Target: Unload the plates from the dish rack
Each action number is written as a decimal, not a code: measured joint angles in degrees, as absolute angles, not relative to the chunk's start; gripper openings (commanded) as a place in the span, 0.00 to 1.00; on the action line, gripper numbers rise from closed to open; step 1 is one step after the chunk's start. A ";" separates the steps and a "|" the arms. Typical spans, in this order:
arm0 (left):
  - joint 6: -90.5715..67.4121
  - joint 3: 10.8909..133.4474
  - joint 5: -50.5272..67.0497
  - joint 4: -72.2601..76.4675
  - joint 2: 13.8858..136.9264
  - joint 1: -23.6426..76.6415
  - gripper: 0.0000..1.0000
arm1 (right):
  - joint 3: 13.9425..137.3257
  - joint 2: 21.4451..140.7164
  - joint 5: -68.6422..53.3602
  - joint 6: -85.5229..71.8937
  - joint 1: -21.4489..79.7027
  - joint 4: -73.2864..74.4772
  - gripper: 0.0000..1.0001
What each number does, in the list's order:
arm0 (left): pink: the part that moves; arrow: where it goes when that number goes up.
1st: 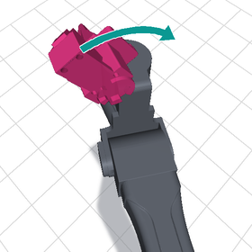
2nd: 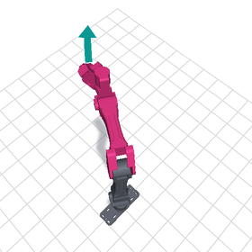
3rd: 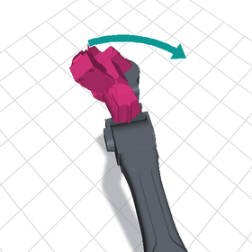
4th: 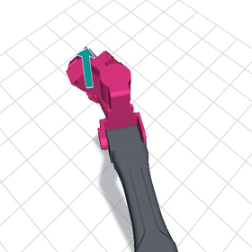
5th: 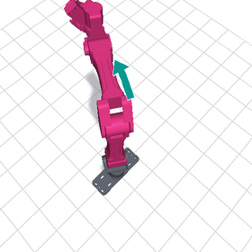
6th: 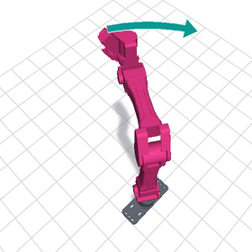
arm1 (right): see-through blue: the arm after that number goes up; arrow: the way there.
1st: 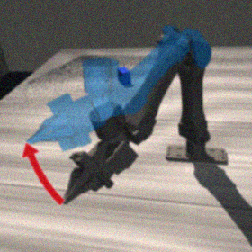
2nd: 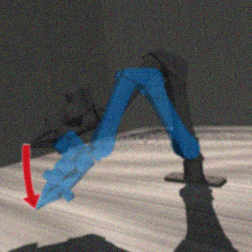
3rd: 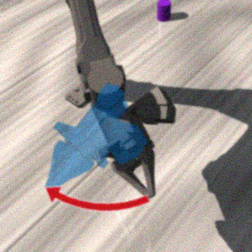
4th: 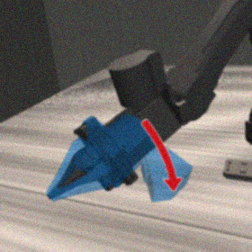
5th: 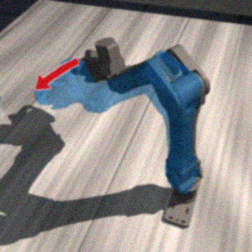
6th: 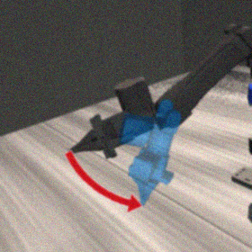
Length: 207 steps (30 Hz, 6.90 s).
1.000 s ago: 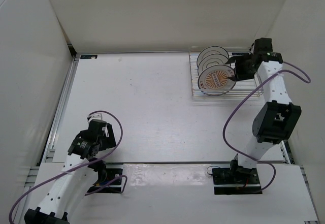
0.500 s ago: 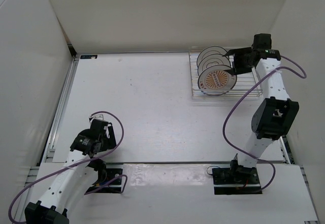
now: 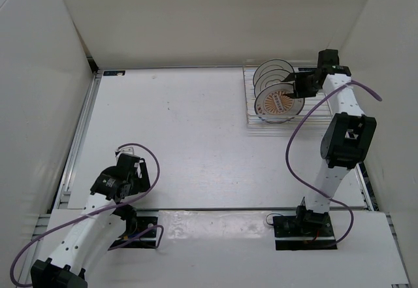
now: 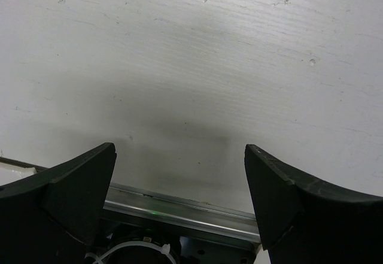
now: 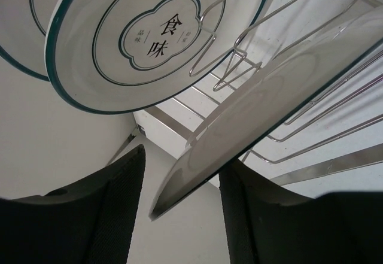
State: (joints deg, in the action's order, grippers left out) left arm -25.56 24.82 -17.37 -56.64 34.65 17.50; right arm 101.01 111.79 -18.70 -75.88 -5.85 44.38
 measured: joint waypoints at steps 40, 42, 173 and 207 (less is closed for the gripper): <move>-26.55 24.84 -17.74 -56.99 34.50 18.90 1.00 | 97.71 107.46 -23.44 -77.73 -5.98 46.94 0.00; -26.52 24.84 -17.74 -56.99 34.54 18.90 1.00 | 97.71 107.39 -23.68 -77.82 -5.98 46.94 0.00; -25.30 24.73 -15.35 -55.66 37.95 21.12 1.00 | 61.39 103.53 21.89 -24.69 31.27 70.65 0.66; -25.30 24.67 -15.22 -55.42 36.64 21.12 1.00 | 110.10 105.65 -5.63 -64.95 6.28 48.01 0.68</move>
